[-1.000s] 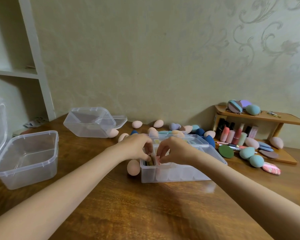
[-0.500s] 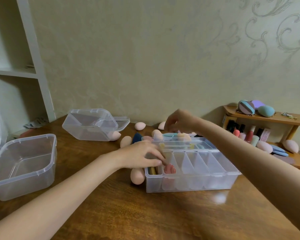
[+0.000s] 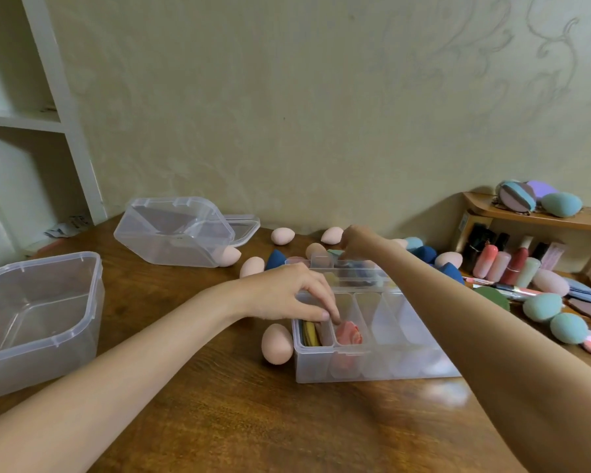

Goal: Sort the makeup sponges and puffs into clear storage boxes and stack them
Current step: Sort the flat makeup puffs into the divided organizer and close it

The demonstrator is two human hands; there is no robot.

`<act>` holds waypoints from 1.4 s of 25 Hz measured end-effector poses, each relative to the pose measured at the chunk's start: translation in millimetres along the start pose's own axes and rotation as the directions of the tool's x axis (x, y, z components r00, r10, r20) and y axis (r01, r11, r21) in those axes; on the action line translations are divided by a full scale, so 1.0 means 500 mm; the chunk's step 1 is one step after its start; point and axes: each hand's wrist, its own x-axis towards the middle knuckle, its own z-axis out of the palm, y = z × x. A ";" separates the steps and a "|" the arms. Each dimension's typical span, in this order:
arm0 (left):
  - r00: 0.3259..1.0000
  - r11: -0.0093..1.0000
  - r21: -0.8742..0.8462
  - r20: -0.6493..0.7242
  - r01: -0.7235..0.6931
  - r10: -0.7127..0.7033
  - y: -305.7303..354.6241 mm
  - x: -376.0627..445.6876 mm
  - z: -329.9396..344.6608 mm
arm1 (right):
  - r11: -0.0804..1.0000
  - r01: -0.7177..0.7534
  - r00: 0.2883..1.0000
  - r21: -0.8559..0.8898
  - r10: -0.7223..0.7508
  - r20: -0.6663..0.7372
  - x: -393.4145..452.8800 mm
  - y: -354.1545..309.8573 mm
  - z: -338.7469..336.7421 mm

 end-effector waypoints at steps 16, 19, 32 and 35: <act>0.976 0.992 -0.031 0.182 0.125 -0.118 0.036 -0.010 -0.024 | 0.881 0.093 0.953 0.463 0.056 -0.299 -0.142 0.025 -0.115; 0.978 0.986 0.098 0.148 0.135 -0.148 0.052 -0.017 -0.020 | 0.837 0.196 0.954 0.511 -0.042 -0.297 -0.242 0.032 -0.142; 0.973 0.965 0.133 -0.074 0.226 -0.218 0.111 -0.019 0.012 | 0.728 0.233 0.972 0.645 -0.154 -0.178 -0.392 0.035 -0.070; 0.971 0.959 0.157 0.002 0.236 -0.239 0.102 -0.010 0.040 | 0.716 0.246 0.968 0.653 -0.145 -0.205 -0.401 0.030 -0.070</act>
